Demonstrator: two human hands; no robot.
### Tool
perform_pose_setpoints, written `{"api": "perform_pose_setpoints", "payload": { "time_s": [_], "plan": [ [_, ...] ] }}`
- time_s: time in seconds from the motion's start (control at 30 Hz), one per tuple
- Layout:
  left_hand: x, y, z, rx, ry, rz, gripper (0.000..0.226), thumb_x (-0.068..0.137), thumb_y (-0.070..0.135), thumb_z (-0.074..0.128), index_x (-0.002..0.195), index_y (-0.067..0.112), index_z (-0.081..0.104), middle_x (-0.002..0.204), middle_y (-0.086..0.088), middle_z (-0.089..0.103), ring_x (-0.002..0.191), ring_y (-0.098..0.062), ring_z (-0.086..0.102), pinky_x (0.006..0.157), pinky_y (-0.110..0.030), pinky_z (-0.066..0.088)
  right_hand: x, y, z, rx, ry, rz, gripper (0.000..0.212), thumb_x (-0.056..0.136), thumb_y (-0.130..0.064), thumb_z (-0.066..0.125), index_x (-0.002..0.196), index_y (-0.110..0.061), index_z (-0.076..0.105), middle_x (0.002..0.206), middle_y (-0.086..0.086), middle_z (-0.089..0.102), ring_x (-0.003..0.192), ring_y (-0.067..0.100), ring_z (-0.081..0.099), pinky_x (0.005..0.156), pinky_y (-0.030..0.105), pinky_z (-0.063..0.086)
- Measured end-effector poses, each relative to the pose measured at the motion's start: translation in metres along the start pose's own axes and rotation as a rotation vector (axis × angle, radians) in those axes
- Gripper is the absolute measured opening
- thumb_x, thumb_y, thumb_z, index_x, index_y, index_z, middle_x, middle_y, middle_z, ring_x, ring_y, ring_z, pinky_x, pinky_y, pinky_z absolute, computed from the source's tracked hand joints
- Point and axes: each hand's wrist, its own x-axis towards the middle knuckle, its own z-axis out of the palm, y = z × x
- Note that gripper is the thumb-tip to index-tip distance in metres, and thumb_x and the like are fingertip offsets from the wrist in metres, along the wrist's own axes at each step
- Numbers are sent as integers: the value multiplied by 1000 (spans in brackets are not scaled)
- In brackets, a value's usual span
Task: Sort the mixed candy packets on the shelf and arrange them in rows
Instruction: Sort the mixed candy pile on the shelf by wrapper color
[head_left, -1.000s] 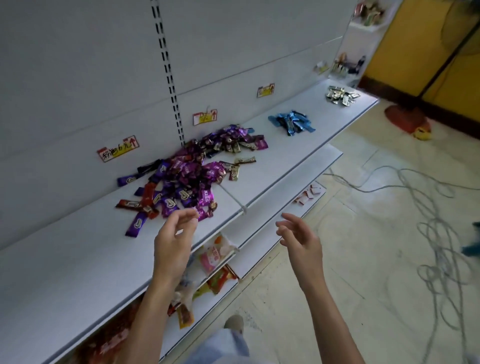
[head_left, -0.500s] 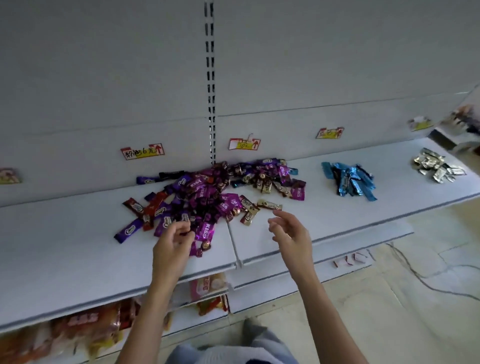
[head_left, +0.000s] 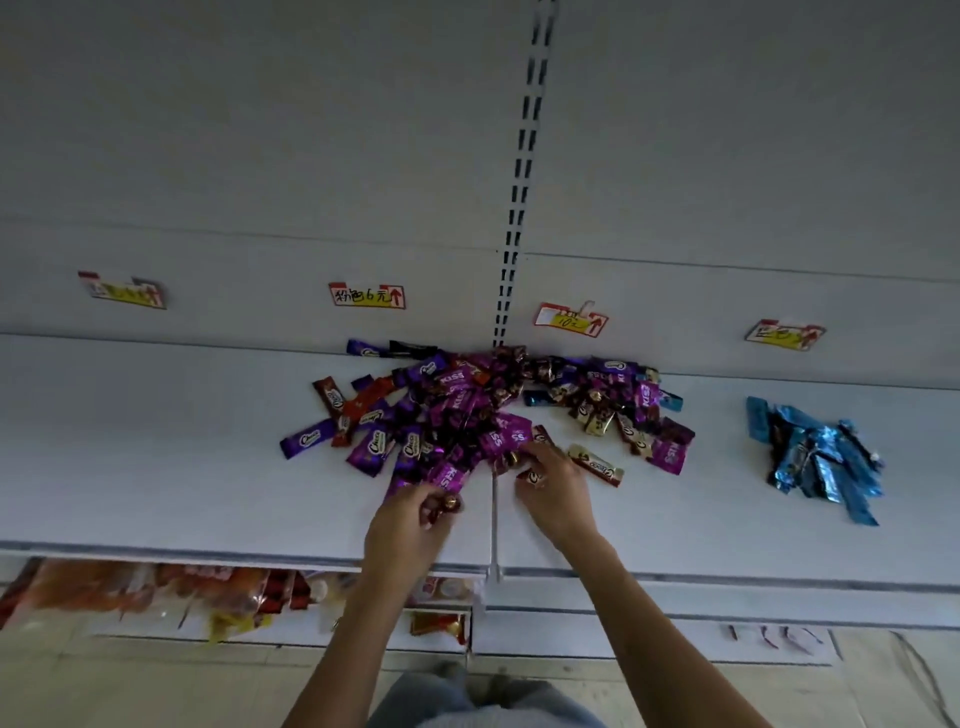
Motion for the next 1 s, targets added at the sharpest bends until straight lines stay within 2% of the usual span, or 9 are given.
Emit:
{"api": "perform_pose_setpoints", "payload": {
  "time_s": [0.13,0.23,0.33,0.47,0.57,0.7,0.77,0.9,1.0],
  "plan": [
    [11,8,14,20,-4,68,25,81,30,69,102,18,65,91,9,61,78,-3,54,61,-5,35,2,4,-2,-14,15,-45,51,77,6,61,124,-12,57,119,6,58,106,20,54,81,9,40],
    [21,13,22,54,50,89,28,81,25,70,105,15,63,104,1,60,88,-9,55,70,-12,37,4,24,-16,-315,172,26,54,82,-13,64,133,-18,49,135,3,48,122,26,39,95,34,39],
    [24,27,26,71,141,143,36,77,11,72,110,11,60,111,-5,53,88,-11,51,69,-13,39,2,35,-28,-411,69,97,52,85,-27,63,134,-23,47,140,-2,42,126,22,33,99,37,37],
    [21,48,42,51,96,338,34,76,-1,68,107,9,62,108,-5,53,77,-5,50,59,-6,39,1,42,-36,-239,121,-28,49,81,-4,63,128,-11,54,133,8,50,120,28,46,92,33,44],
    [16,62,62,62,9,435,33,87,6,56,119,12,58,119,1,50,97,-4,46,79,-7,35,9,46,-50,-214,218,-40,52,81,5,57,130,-10,52,140,8,44,128,28,41,92,34,45],
    [15,65,85,147,-50,441,49,92,15,49,139,10,39,143,-4,39,132,-18,33,111,-24,23,27,51,-62,-379,49,17,57,88,-5,51,142,-14,36,151,4,29,142,23,19,113,36,23],
    [17,59,92,234,-46,412,54,93,18,47,144,10,30,149,-4,31,137,-18,26,113,-23,11,27,54,-62,-442,14,-14,53,89,-7,49,141,-14,40,150,3,32,143,20,18,117,37,19],
    [18,55,101,124,-11,425,32,84,5,60,117,7,62,121,-5,59,115,-15,50,101,-20,36,12,63,-60,-398,51,-165,35,79,3,53,109,-9,66,121,4,60,112,22,55,96,40,47],
    [15,62,106,10,-1,351,10,83,10,66,92,8,68,95,-3,62,90,-9,55,79,-14,44,8,64,-64,-295,155,-154,9,80,-1,62,82,-6,70,97,6,64,80,24,63,68,36,55]
  ]
}}
